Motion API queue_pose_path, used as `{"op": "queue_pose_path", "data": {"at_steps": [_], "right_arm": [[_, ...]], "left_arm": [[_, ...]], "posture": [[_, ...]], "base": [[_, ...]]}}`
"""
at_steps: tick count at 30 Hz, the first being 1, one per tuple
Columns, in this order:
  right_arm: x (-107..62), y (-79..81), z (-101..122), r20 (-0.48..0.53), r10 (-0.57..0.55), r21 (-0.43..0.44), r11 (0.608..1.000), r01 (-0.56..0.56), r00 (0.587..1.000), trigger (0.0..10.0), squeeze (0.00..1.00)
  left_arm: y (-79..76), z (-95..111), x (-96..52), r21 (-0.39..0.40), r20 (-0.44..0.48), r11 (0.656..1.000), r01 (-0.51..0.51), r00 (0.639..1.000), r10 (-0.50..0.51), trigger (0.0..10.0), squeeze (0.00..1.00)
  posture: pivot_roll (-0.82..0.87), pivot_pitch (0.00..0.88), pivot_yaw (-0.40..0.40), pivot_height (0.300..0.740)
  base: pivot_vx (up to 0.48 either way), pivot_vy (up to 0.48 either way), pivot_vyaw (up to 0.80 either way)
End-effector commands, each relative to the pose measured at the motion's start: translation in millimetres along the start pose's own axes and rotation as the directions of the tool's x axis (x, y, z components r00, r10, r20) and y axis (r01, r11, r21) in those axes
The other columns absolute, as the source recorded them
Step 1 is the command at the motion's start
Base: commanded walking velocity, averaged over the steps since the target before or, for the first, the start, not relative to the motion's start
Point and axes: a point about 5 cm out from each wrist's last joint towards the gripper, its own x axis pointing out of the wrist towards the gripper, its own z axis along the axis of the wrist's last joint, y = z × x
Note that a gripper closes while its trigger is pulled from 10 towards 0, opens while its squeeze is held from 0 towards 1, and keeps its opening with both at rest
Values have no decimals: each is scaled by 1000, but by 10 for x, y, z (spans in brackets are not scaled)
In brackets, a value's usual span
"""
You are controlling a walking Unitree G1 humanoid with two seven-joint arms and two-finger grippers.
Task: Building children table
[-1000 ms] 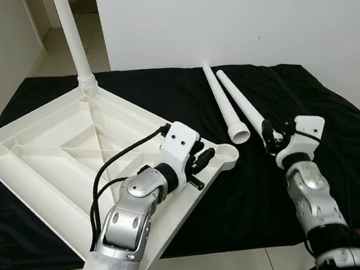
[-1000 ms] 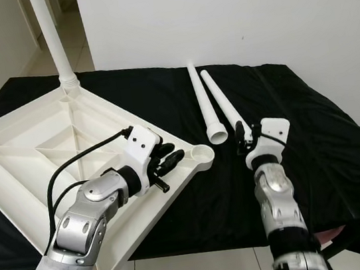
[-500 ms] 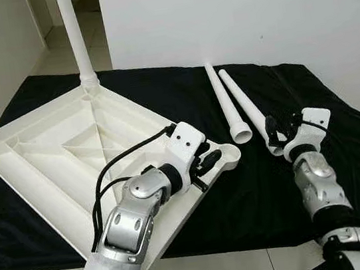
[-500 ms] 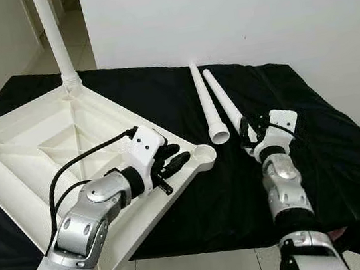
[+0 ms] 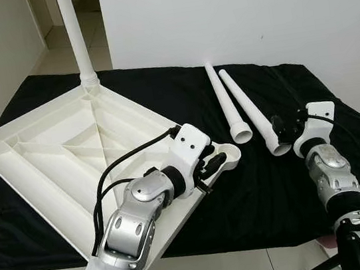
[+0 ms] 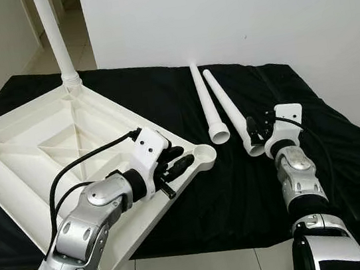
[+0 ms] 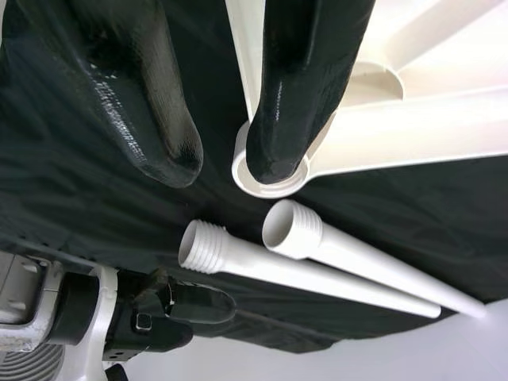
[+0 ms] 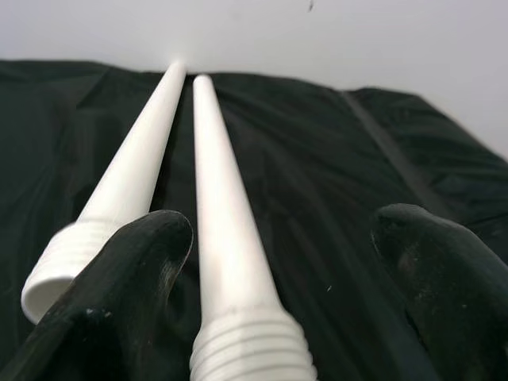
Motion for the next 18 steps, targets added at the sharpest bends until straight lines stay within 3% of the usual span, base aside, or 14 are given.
{"op": "queue_pose_path", "data": {"at_steps": [1,18], "right_arm": [[5,-27,-11,-14,7,-9,1000,-7,1000,10000,0],[114,96,-12,-41,111,35,993,-109,993,10000,0]], "left_arm": [[-5,-4,-11,1,-11,1000,-32,999,32,10000,0],[-52,-12,-129,-4,-62,999,-32,998,32,10000,0]], "posture": [[6,50,-82,740],[34,144,-47,740]], "base": [[0,0,0],[0,0,0]]}}
